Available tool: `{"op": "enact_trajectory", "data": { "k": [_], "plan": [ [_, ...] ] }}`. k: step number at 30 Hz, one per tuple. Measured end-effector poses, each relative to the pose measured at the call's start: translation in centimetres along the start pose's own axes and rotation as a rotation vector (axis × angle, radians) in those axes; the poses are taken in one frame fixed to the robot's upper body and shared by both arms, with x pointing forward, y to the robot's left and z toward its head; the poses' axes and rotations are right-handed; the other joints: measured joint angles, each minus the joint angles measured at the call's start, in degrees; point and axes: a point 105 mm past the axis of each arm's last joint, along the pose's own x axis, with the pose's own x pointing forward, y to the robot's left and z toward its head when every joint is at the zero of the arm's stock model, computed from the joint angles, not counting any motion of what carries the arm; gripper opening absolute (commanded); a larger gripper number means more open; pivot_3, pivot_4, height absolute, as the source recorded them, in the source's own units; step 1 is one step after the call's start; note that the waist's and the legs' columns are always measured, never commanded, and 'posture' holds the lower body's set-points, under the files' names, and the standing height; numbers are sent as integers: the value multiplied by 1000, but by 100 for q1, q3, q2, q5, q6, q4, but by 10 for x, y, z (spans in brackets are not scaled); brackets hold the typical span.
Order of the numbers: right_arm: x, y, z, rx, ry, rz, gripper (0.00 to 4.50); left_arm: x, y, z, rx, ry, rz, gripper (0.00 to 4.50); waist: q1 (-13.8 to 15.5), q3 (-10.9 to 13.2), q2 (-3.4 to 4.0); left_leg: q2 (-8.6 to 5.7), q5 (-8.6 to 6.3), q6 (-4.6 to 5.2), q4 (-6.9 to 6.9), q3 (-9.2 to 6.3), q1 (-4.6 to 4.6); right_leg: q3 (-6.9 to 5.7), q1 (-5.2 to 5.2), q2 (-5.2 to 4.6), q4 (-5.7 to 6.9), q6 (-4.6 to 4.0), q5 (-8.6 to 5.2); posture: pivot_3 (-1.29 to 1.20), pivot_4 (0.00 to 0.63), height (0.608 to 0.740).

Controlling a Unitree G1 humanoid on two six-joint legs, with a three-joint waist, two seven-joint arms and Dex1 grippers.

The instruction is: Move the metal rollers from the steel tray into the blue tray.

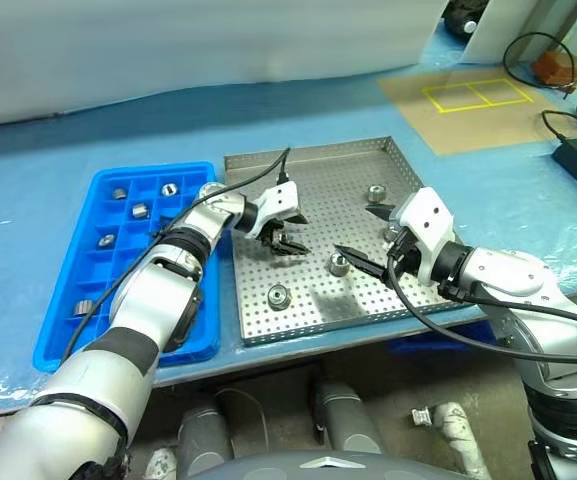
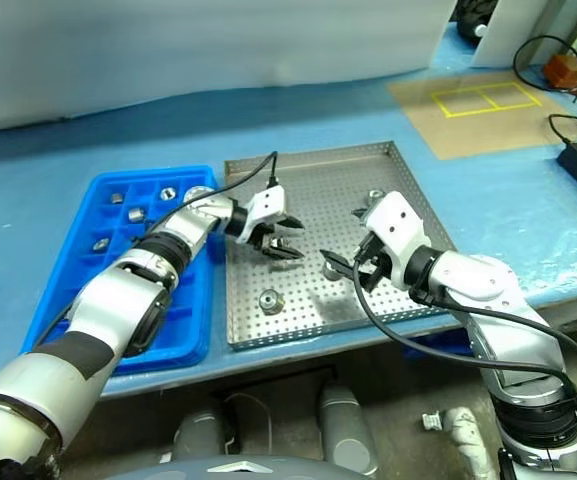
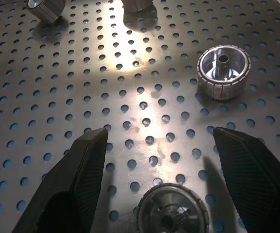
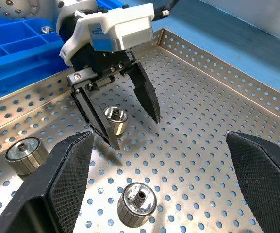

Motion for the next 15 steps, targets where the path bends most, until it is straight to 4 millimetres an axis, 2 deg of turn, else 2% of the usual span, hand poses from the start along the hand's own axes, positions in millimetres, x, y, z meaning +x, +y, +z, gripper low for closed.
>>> {"op": "enact_trajectory", "data": {
  "k": [5, 15],
  "plan": [
    [-1, -2, 0, -7, 6, -14, 4500, -6, 4, -10, -3, 49, 27, 3637, -56, 0, 0, -3, -7, 12, 4, 0, -12, -7, 0, -6, -9, 0, 0, -759, 150, 740],
    [3, -2, -1, -10, 5, -1, 4500, -11, -4, -20, -4, 96, -39, 3637, -70, 0, 0, -3, -8, 13, 11, 0, -10, -6, 3, -8, -5, -1, 0, -739, 150, 740]
  ]
}}
